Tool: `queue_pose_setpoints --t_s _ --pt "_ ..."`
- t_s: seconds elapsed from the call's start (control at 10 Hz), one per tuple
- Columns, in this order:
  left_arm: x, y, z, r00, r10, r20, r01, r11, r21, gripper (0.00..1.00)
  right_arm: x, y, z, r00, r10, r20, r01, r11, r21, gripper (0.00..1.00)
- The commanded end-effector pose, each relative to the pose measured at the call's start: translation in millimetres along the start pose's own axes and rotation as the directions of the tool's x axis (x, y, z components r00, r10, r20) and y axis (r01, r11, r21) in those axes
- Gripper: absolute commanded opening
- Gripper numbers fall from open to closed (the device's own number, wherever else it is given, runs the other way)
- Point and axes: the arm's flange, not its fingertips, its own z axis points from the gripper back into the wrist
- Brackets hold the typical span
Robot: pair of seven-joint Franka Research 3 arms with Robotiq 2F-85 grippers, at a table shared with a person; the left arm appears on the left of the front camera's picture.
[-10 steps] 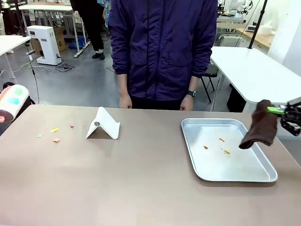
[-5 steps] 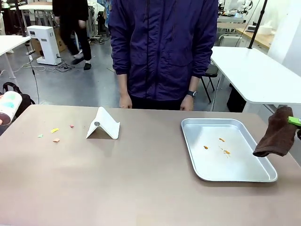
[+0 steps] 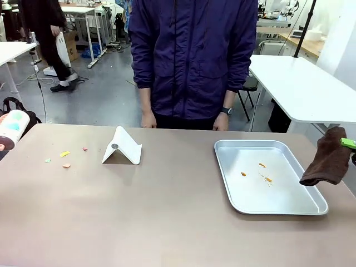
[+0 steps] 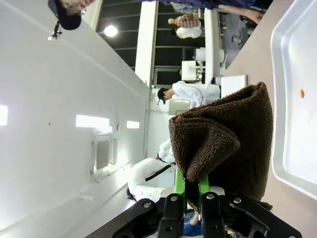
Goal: Clean the surface of the table.
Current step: Hold the Lint Roller with your left hand and the towel with your right hand, then if a person points to the right, clean the right side of the table with your right hand, and if they point to the left, clean the left side with your left hand.
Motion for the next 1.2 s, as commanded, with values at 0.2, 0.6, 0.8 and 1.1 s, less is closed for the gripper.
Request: queue_pose_setpoints --t_s 0.2,0.6,0.8,1.1 --pt "-2.6 -2.5 0.7 1.0 -0.019 -0.009 0.019 1.0 0.003 0.0 1.9 8.1 -1.0 1.0 -0.02 0.013 0.02 1.0 0.004 0.0" --pt "-2.6 -2.5 0.7 1.0 -0.019 -0.009 0.019 1.0 0.003 0.0 1.9 8.1 -1.0 1.0 -0.02 0.013 0.02 1.0 0.004 0.0" --pt "-2.6 -2.5 0.7 1.0 -0.019 -0.009 0.019 1.0 0.003 0.0 1.9 8.1 -1.0 1.0 -0.02 0.013 0.02 1.0 0.004 0.0" --pt "-2.6 -2.5 0.7 1.0 -0.019 -0.009 0.019 1.0 0.003 0.0 1.9 8.1 -1.0 1.0 -0.02 0.013 0.02 1.0 0.004 0.0"
